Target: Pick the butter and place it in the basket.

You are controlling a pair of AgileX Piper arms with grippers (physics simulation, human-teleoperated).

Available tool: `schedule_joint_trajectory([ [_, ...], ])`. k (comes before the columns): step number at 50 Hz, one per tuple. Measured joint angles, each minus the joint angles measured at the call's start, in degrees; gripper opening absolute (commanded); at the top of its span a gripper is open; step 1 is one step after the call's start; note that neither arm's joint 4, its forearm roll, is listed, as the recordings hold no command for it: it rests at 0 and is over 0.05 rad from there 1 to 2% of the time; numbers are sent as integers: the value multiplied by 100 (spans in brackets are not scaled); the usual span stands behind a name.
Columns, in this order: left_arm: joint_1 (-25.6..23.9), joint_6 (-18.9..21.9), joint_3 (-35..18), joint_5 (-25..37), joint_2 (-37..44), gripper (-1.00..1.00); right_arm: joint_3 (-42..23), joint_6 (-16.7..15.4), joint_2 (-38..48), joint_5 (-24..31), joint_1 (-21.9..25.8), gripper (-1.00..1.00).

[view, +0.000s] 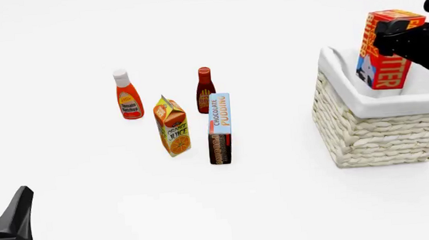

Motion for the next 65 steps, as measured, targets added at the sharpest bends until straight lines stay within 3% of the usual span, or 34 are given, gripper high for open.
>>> schedule_joint_trajectory([
  [65, 0, 0, 0, 0, 0, 100, 48, 146, 557, -509, -227, -100],
])
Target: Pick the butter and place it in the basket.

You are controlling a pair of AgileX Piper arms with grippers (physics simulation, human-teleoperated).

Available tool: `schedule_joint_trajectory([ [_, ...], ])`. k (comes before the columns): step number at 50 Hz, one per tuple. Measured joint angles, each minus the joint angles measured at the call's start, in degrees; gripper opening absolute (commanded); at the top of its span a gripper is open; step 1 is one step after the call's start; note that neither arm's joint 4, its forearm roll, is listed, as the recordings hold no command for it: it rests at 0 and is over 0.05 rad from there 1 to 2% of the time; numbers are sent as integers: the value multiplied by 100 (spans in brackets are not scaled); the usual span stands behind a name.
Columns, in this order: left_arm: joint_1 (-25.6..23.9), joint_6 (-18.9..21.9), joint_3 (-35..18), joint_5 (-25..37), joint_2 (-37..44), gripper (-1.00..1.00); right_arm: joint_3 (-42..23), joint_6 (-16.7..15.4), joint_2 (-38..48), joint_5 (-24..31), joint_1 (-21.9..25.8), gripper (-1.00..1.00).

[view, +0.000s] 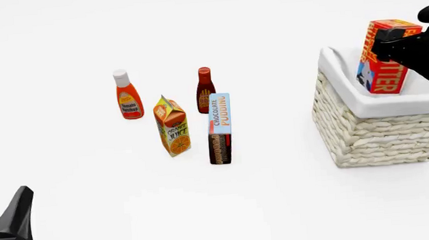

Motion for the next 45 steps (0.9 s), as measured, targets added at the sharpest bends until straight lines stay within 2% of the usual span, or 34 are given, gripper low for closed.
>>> schedule_joint_trajectory([
  [45, 0, 0, 0, 0, 0, 100, 49, 56, 477, -382, -118, -100],
])
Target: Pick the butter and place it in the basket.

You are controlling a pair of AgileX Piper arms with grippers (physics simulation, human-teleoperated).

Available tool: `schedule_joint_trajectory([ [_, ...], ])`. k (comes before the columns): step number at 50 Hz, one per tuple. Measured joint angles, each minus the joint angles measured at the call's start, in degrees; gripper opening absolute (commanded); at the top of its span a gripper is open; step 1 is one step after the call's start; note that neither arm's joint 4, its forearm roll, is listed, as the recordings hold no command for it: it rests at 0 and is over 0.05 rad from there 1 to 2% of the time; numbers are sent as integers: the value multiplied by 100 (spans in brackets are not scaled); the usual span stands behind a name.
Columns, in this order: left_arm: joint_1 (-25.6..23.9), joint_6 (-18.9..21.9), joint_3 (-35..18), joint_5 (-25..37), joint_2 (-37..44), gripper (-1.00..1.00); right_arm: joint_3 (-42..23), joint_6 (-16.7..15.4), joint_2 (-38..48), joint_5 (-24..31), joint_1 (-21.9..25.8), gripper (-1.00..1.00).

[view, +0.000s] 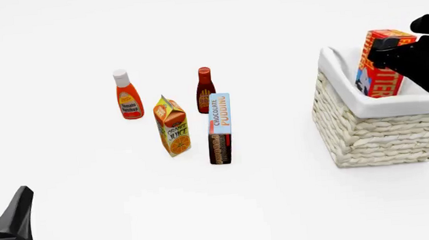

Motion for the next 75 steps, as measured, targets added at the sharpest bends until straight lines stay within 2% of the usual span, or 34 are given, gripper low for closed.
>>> schedule_joint_trajectory([
  [70, 0, 0, 0, 0, 0, 100, -31, 38, 518, -355, -131, -100],
  [71, 0, 0, 0, 0, 0, 100, -32, 40, 520, -358, -133, 100],
  [75, 0, 0, 0, 0, 0, 100, -62, 89, 510, -378, -136, 100],
])
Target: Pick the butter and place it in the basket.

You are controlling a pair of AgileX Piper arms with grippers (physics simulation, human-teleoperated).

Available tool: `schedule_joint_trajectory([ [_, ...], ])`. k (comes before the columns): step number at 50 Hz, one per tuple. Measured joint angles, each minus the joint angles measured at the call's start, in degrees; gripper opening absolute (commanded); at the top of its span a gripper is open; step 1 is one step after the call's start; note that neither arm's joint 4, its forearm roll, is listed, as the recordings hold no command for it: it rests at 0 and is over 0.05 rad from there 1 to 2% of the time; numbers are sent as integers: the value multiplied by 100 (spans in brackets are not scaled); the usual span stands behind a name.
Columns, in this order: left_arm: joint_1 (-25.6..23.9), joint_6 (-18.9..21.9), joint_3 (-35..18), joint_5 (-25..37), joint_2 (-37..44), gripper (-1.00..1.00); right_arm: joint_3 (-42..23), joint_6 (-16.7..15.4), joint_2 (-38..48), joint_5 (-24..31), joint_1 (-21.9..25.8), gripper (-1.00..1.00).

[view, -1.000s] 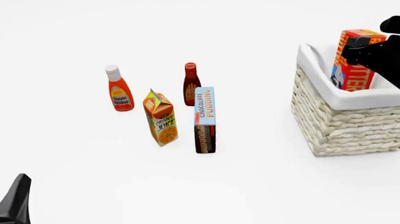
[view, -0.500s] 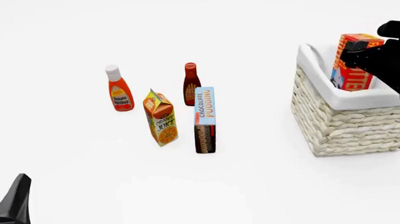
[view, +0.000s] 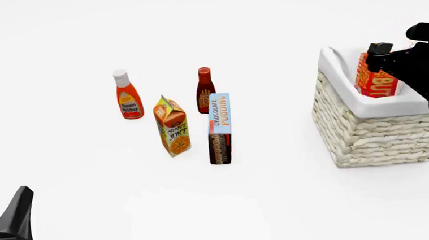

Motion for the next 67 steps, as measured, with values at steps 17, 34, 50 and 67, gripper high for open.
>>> schedule_joint_trajectory([
  [17, 0, 0, 0, 0, 0, 100, -12, 101, -50, -62, -9, 100],
  [34, 0, 0, 0, 0, 0, 100, 28, 111, -236, -34, 8, 100],
  [50, 0, 0, 0, 0, 0, 100, -34, -12, -1080, 495, 158, 100],
  [67, 0, 0, 0, 0, 0, 100, -445, -205, -2477, 1908, 551, 100],
])
